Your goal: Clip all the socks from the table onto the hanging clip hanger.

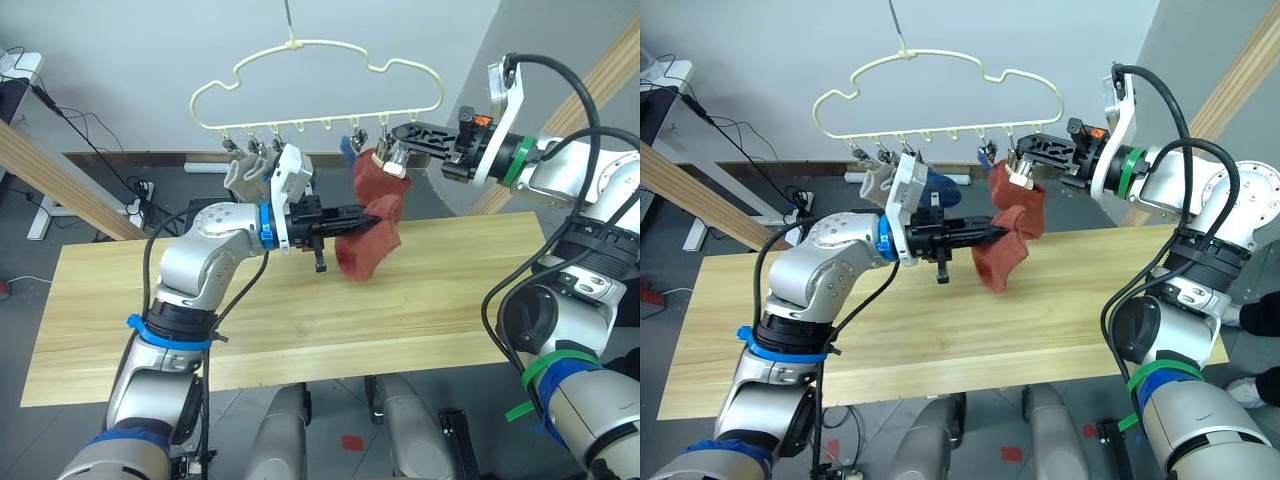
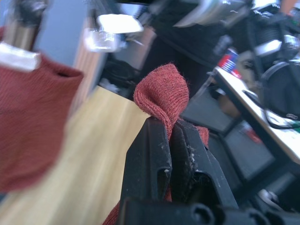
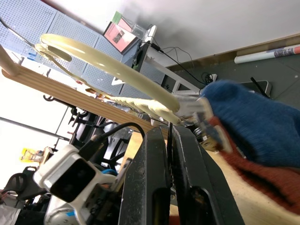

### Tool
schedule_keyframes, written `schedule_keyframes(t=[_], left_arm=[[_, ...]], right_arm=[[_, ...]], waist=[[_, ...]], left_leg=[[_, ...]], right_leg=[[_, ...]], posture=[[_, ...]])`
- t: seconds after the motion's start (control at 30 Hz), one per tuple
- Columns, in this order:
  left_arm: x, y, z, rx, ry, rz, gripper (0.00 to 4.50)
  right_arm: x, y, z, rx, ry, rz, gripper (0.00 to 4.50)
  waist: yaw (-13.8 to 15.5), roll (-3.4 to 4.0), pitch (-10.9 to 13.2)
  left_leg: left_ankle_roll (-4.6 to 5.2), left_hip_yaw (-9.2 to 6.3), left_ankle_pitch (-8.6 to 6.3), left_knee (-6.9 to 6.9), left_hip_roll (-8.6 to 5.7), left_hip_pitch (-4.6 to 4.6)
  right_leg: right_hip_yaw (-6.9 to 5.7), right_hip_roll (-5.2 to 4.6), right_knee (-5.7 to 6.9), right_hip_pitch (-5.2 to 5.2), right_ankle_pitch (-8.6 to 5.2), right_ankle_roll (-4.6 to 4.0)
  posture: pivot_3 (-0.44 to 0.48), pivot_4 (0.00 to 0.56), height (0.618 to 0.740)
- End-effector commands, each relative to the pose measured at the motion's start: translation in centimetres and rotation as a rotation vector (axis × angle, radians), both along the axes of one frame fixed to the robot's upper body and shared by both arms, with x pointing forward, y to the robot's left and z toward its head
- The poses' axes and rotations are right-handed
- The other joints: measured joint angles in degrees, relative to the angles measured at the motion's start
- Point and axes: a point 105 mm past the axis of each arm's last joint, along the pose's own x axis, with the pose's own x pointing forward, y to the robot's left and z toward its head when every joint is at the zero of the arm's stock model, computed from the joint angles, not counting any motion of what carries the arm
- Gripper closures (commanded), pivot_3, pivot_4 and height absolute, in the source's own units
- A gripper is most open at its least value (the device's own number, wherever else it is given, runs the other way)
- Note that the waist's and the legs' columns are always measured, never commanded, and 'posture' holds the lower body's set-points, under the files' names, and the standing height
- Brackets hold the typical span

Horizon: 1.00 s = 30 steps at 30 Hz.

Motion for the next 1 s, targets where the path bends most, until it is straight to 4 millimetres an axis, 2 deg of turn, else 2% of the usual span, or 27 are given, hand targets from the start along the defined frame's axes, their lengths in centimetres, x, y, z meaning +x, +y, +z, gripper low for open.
schedule_keyframes(t=[0.03, 0.23, 0.47, 0.6, 0.9, 1.0], left_arm=[[0.3, -0.5, 1.3, -0.015, -0.084, 0.016, 4.48], [1.6, -0.1, 1.7, -0.03, -0.117, 0.074, 4.48], [1.9, 0.3, 2.4, -0.054, -0.129, 0.094, 4.48], [1.1, 0.2, 3.3, -0.094, -0.119, 0.039, 4.48], [0.9, 0.5, 4.0, -0.107, -0.144, 0.04, 4.48], [-0.1, 0.3, 3.7, -0.097, -0.113, -0.017, 4.48]], right_arm=[[-0.8, 0.0, 1.0, 0.016, -0.046, 0.014, 4.5], [-0.9, 0.0, 1.0, 0.008, -0.042, 0.013, 4.5], [-0.9, -0.2, 0.7, -0.002, -0.031, 0.006, 4.5], [-0.6, -0.3, 0.6, -0.006, -0.022, -0.011, 4.5], [-0.3, -0.7, 0.3, -0.023, -0.013, -0.035, 4.5], [-0.2, -0.9, 0.5, -0.016, -0.009, -0.045, 4.5]], waist=[[-0.1, 0.0, 0.0], [-0.67, -0.01, 0.0], [-0.74, -0.01, 0.01], [-0.74, -0.01, 0.01], [-0.73, -0.01, 0.01], [-0.72, -0.01, 0.01]], left_leg=[[0.01, 0.03, 0.0, 0.01, -0.01, 0.0], [0.03, 0.06, 0.01, 0.0, 0.0, 0.0], [0.04, 0.06, 0.01, 0.0, 0.0, 0.0], [0.04, 0.05, 0.02, 0.0, 0.0, 0.0], [0.05, 0.05, 0.02, 0.0, -0.01, 0.0], [0.05, 0.05, 0.02, 0.0, -0.01, 0.0]], right_leg=[[0.02, 0.0, 0.01, 0.0, 0.0, 0.0], [0.02, 0.01, 0.02, 0.0, 0.0, 0.01], [0.02, 0.01, 0.03, 0.0, 0.0, 0.01], [0.01, 0.03, 0.03, 0.0, 0.0, 0.01], [0.01, 0.07, 0.03, 0.0, 0.0, 0.01], [0.01, 0.07, 0.02, 0.0, 0.0, 0.01]], posture=[[-0.096, 0.382, 0.74], [-0.098, 0.387, 0.74], [-0.091, 0.391, 0.74], [-0.089, 0.393, 0.74], [-0.087, 0.396, 0.74], [-0.086, 0.396, 0.74]])
